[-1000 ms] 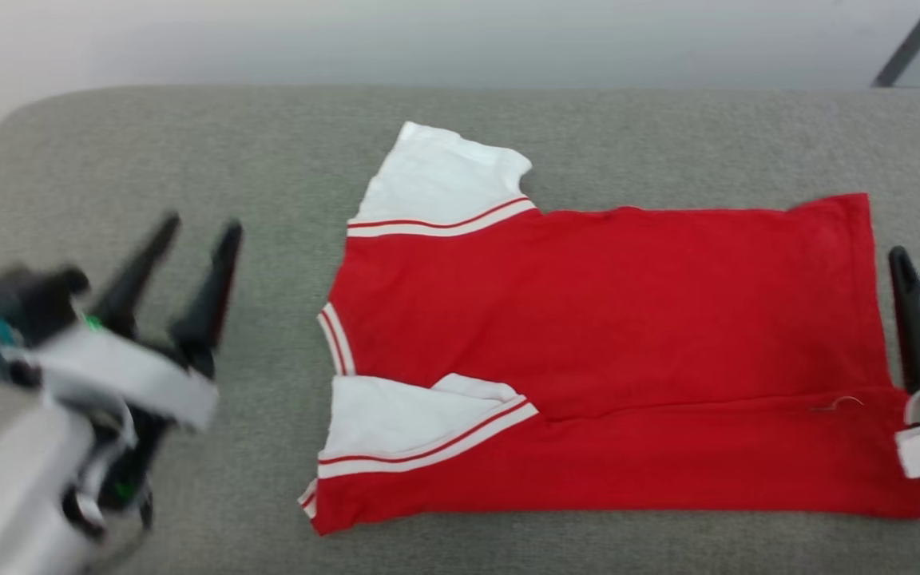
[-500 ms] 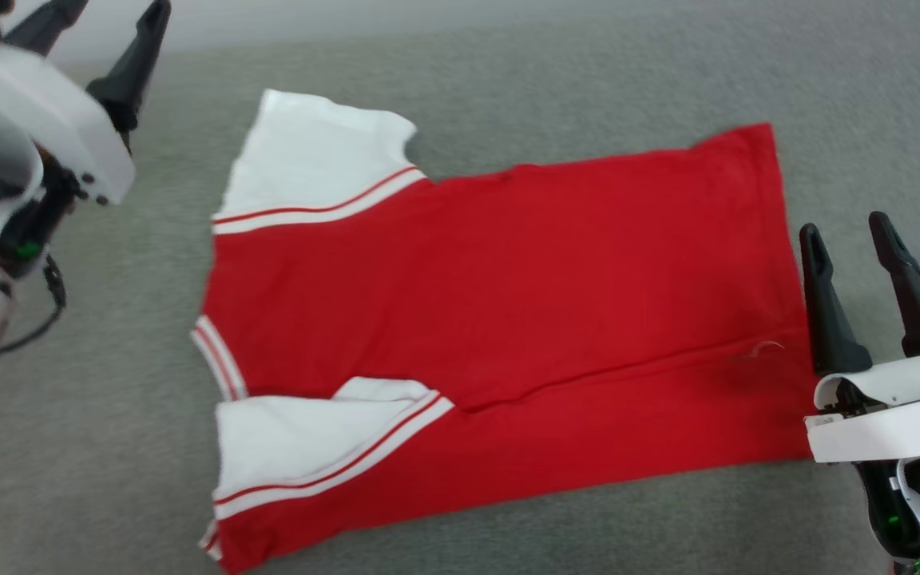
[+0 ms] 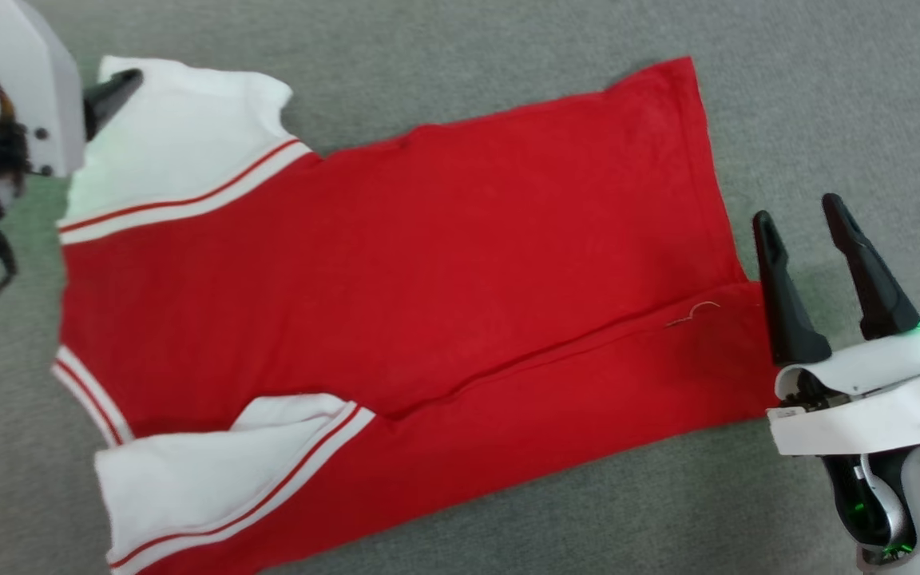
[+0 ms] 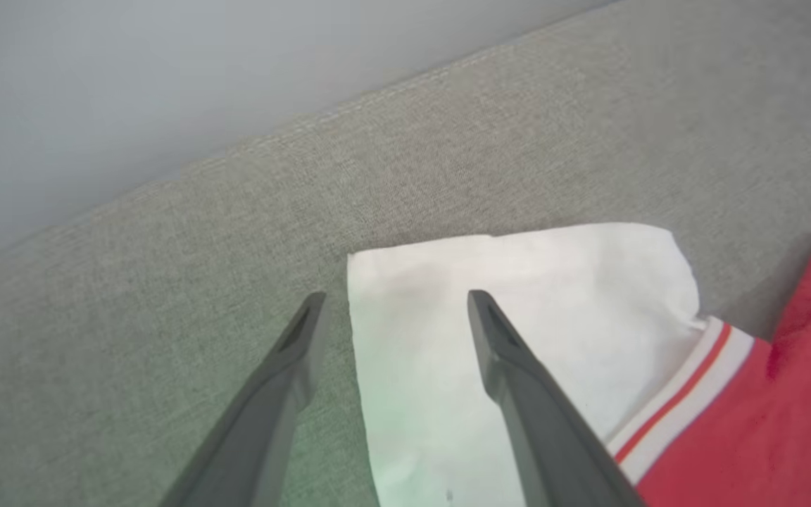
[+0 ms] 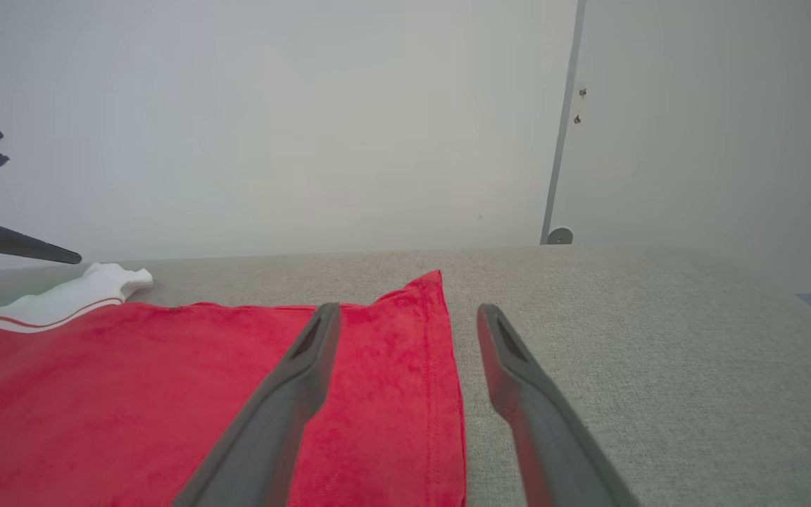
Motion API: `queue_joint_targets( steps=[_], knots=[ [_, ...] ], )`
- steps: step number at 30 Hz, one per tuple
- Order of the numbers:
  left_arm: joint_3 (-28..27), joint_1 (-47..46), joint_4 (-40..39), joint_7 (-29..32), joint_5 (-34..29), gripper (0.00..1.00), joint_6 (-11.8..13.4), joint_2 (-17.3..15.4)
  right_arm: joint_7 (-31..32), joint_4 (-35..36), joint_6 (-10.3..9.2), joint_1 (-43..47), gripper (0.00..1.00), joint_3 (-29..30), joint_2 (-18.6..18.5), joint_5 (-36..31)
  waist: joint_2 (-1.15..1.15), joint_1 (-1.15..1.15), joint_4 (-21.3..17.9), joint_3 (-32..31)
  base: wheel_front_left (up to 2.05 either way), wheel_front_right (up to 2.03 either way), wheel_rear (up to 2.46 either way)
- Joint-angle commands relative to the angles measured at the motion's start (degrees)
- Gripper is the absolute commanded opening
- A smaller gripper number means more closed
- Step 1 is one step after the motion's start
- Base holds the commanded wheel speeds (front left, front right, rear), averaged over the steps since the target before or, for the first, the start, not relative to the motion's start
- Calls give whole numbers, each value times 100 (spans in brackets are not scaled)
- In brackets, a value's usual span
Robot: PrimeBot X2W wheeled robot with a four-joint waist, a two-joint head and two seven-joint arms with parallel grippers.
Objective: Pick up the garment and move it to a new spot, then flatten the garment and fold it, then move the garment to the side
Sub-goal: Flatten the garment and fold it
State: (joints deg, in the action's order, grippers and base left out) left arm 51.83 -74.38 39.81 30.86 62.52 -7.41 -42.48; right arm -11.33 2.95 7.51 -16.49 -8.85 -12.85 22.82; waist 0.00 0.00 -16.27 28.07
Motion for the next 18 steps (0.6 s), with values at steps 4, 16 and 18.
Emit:
queue_joint_targets(
  steps=[4,16,18],
  knots=[
    [261,-219,85,502,241,100,-8,-223,-7,17,-5,-159,100,-126,-48,37,0,0,-257,293,0,0,0],
    [505,-116,369,1324,1160,66,-12,-222,5,31,-5,-228,100,-165,-123,120,0,0,-343,373,0,0,0],
    [576,-121,273,1378,1198,46,-12,-224,20,43,-5,-238,100,-149,-124,121,0,0,-321,357,0,0,0]
  ],
)
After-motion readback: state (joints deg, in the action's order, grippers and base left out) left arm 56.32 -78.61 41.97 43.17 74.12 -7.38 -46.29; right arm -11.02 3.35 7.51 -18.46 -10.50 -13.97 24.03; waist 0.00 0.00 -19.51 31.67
